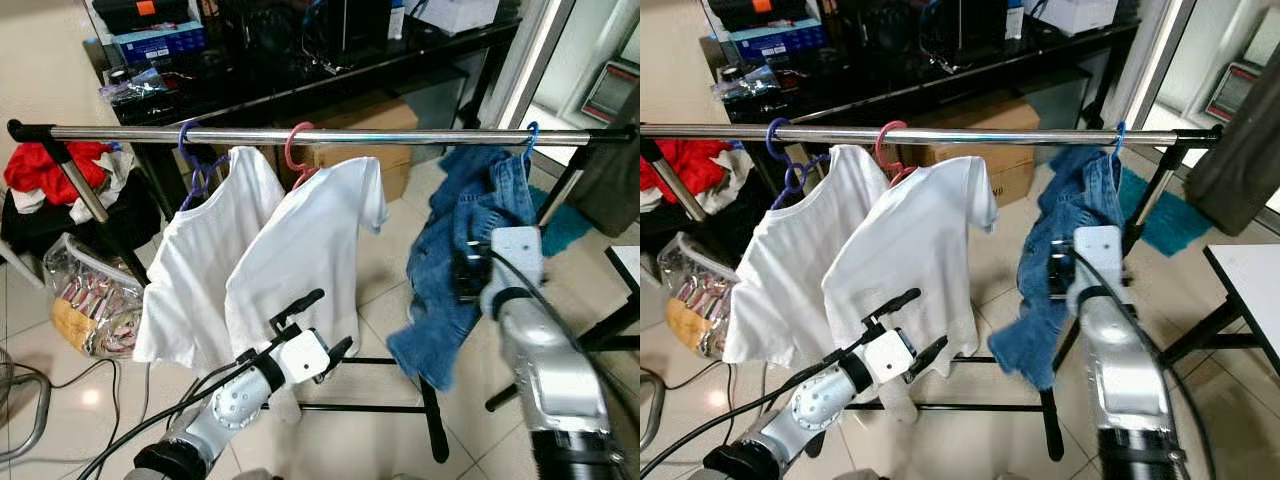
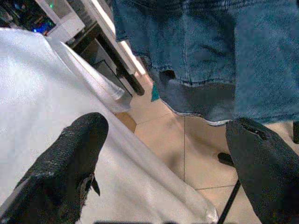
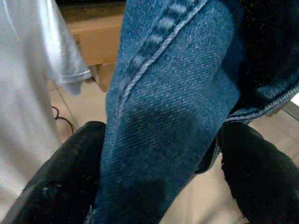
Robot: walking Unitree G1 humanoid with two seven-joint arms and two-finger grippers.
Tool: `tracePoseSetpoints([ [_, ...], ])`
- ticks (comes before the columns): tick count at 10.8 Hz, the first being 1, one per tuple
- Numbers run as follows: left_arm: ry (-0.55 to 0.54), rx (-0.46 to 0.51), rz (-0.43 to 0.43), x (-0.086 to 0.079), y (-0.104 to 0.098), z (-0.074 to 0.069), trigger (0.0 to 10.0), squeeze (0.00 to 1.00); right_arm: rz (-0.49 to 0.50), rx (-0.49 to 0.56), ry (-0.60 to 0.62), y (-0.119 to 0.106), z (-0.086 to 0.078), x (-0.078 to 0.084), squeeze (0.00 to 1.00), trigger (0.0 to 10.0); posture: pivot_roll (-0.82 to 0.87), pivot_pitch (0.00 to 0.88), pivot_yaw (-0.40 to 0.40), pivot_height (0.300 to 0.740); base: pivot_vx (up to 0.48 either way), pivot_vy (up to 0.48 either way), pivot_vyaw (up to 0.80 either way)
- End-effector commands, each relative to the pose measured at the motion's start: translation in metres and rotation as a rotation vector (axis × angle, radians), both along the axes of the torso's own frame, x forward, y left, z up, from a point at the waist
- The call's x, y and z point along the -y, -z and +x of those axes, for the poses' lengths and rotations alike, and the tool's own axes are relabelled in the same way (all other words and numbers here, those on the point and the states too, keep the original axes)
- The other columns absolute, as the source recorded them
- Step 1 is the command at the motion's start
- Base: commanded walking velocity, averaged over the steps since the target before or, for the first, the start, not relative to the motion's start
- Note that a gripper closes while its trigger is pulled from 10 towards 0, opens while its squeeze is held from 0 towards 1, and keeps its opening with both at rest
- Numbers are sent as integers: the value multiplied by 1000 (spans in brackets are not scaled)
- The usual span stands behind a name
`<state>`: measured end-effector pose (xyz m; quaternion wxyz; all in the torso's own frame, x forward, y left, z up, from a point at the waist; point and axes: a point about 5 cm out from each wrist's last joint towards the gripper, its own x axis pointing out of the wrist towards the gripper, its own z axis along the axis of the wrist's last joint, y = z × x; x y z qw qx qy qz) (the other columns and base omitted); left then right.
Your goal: Hang hanger
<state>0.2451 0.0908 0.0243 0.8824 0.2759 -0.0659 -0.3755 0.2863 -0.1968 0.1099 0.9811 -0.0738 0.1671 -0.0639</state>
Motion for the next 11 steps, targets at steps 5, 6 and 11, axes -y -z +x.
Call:
tracePoseSetpoints([
  [5, 2, 14, -4, 0, -5, -1, 10000, 0, 36, 43, 48, -4, 5, 6, 0, 0, -18, 0, 28, 740, 0, 0, 0],
  [6, 4, 14, -3, 0, -5, -1, 10000, 0, 39, 55, 52, -4, 5, 7, 0, 0, -19, 0, 28, 740, 0, 0, 0],
  [11, 5, 11, 2, 0, -5, -3, 10000, 0, 12, 119, 38, -10, 8, 7, 0, 0, -13, 0, 26, 740, 0, 0, 0],
])
